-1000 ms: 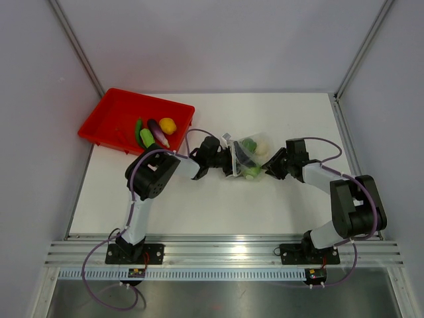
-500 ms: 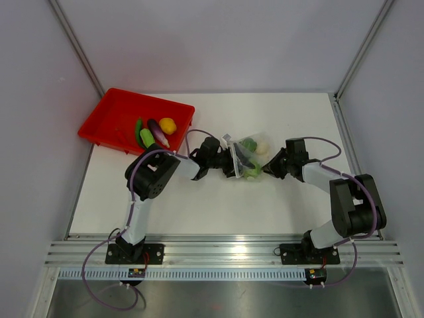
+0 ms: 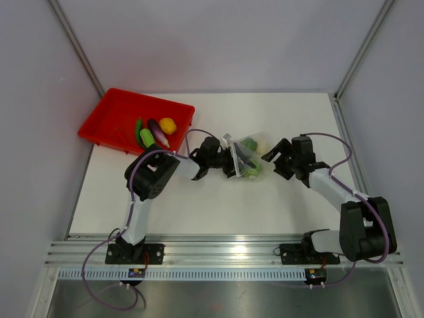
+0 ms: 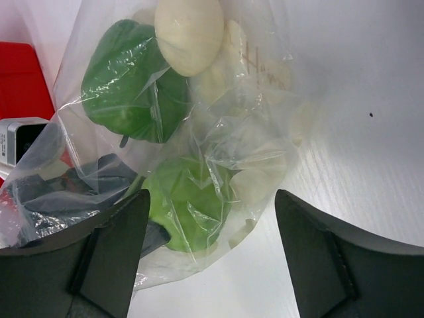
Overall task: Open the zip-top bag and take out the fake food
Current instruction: Pick up the fake fruit from the zipper food storage bag.
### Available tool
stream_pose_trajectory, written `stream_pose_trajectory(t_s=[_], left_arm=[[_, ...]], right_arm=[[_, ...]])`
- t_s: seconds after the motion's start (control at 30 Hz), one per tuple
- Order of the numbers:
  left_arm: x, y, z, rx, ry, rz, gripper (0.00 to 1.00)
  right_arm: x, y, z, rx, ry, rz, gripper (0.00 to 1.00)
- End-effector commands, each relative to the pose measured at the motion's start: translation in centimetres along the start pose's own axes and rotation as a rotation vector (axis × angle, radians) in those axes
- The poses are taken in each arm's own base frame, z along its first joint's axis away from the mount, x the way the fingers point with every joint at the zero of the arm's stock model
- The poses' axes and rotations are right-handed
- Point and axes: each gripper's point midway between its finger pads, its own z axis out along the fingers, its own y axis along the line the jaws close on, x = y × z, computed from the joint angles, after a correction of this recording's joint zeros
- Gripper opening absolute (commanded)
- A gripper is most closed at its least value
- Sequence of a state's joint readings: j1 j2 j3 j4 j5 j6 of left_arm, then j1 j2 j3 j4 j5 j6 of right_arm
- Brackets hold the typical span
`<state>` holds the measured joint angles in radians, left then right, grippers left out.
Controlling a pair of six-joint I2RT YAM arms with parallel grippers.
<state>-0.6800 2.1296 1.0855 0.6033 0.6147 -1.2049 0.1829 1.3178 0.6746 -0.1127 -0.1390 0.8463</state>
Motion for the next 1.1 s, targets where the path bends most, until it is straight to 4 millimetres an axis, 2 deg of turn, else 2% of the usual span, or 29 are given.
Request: stream_pose_trajectory(t_s=[0.0, 0.13, 0.27, 0.37, 0.4, 0.47, 0.53, 0.57, 0.77, 1.0, 1.07], left_arm=[[-0.1, -3.8, -0.9, 0.103, -0.010, 0.069, 0.61], [-0.1, -4.0, -1.0, 0.110, -0.011, 0.069, 0.61], [0.1, -4.5, -1.3, 0.127, -0.007, 0.068, 0.61], [0.2, -4.7, -1.6, 0.131, -0.009, 0.070, 0.60], [0.2, -4.8, -1.6, 0.132, -0.009, 0.073, 0.60], [0.2, -5.0, -1.7, 0.136, -0.010, 0.075, 0.60], [0.2, -5.0, -1.7, 0.136, -0.010, 0.074, 0.60], [0.2, -5.0, -1.7, 0.135, -0.008, 0.073, 0.60], [0.0, -5.1, -1.8, 0.139, -0.014, 0.074, 0.59], [-0.1, -4.9, -1.9, 0.136, -0.015, 0.068, 0.59], [-0.5, -5.2, -2.3, 0.141, -0.023, 0.068, 0.58]], right_arm=[[-0.7, -0.2, 0.0, 0.015, -0.040, -0.015, 0.84], [-0.6, -1.0, 1.3, 0.079, -0.011, -0.004, 0.87], [-1.1, -1.6, 2.5, 0.126, -0.015, 0.000, 0.81], [-1.0, -1.9, 3.1, 0.128, -0.014, 0.012, 0.65], [-1.1, -2.2, 3.1, 0.145, -0.022, 0.015, 0.51], [-1.3, -2.8, 3.0, 0.177, -0.026, 0.023, 0.28], [-1.6, -3.3, 2.8, 0.210, -0.043, 0.032, 0.07], [-1.8, -3.7, 2.7, 0.224, -0.050, 0.042, 0.01], [-3.1, -6.1, 1.0, 0.301, -0.136, 0.113, 0.00], [-5.4, -8.6, -3.5, 0.388, -0.375, 0.223, 0.00], [-5.7, -9.0, -4.1, 0.392, -0.415, 0.233, 0.00]])
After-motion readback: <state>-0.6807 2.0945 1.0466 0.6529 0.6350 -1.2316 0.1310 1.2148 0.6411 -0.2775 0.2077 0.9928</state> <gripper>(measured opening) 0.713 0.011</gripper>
